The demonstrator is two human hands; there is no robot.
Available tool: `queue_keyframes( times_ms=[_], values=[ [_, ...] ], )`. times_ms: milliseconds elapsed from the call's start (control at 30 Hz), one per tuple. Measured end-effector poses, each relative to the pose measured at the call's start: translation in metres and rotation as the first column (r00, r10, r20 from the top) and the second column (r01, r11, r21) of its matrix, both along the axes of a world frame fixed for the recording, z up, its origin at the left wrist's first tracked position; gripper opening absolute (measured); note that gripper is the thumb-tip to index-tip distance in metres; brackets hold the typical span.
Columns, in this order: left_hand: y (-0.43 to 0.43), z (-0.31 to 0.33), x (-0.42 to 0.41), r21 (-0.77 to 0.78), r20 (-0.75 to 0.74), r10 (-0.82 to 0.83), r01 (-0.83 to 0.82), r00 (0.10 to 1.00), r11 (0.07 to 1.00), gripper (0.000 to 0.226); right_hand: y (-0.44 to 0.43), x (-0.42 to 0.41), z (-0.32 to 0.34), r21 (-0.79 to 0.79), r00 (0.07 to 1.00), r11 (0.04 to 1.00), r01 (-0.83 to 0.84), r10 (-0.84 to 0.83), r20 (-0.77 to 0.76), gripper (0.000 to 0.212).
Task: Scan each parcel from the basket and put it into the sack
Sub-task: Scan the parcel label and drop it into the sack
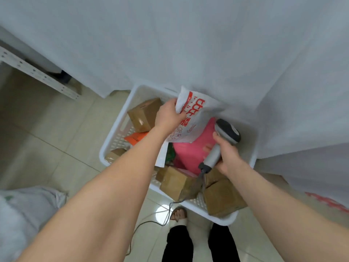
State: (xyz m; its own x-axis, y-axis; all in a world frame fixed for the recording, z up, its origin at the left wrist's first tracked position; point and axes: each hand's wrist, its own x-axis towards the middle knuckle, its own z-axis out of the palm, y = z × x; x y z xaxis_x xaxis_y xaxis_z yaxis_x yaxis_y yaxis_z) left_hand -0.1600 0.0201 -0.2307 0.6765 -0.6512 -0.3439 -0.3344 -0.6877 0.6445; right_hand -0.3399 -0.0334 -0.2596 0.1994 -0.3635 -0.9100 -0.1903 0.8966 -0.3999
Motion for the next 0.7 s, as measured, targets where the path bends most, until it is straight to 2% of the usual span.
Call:
queue_keyframes(
  times_ms=[67,133,200,267,367,500,600,633,700],
  values=[
    [0.011,0.024,0.001,-0.004,0.023,-0.057,0.057,0.998,0.998,0.025,0.007,0.009,0.024,0.014,0.999,0.999,0.033,-0.034,0.026,0.025],
    [0.023,0.047,-0.005,-0.015,0.014,-0.143,0.143,0.990,0.990,0.019,0.012,0.020,0.048,0.009,0.993,0.994,0.106,-0.106,0.048,0.039],
    [0.033,0.072,-0.016,-0.066,0.009,-0.239,0.239,0.971,0.969,0.029,0.012,0.031,0.075,0.011,0.980,0.983,0.182,-0.182,0.078,0.060],
    [0.041,0.097,-0.030,-0.083,0.061,-0.343,0.347,0.938,0.934,0.034,0.013,0.036,0.099,0.008,0.976,0.980,0.198,-0.198,0.094,0.069],
    [0.052,0.128,-0.047,-0.006,0.120,-0.483,0.487,0.868,0.873,0.034,0.014,0.033,0.131,-0.053,0.990,0.989,0.140,-0.141,-0.009,0.059],
    [0.065,0.155,-0.041,0.074,0.034,-0.561,0.558,0.827,0.827,0.029,0.018,0.024,0.166,-0.138,0.982,0.984,0.111,-0.130,-0.138,0.047],
    [0.072,0.175,-0.038,0.137,-0.049,-0.452,0.454,0.891,0.881,0.028,0.027,0.018,0.186,-0.167,0.986,0.978,0.122,-0.139,-0.095,0.047],
    [0.075,0.178,-0.038,0.119,-0.068,-0.360,0.366,0.930,0.923,0.028,0.030,0.015,0.192,-0.172,0.988,0.977,0.129,-0.142,-0.062,0.046],
    [0.085,0.187,-0.036,0.099,-0.089,-0.080,0.088,0.993,0.991,0.030,0.038,0.007,0.203,-0.177,0.992,0.977,0.122,-0.125,-0.009,0.041]
  ],
)
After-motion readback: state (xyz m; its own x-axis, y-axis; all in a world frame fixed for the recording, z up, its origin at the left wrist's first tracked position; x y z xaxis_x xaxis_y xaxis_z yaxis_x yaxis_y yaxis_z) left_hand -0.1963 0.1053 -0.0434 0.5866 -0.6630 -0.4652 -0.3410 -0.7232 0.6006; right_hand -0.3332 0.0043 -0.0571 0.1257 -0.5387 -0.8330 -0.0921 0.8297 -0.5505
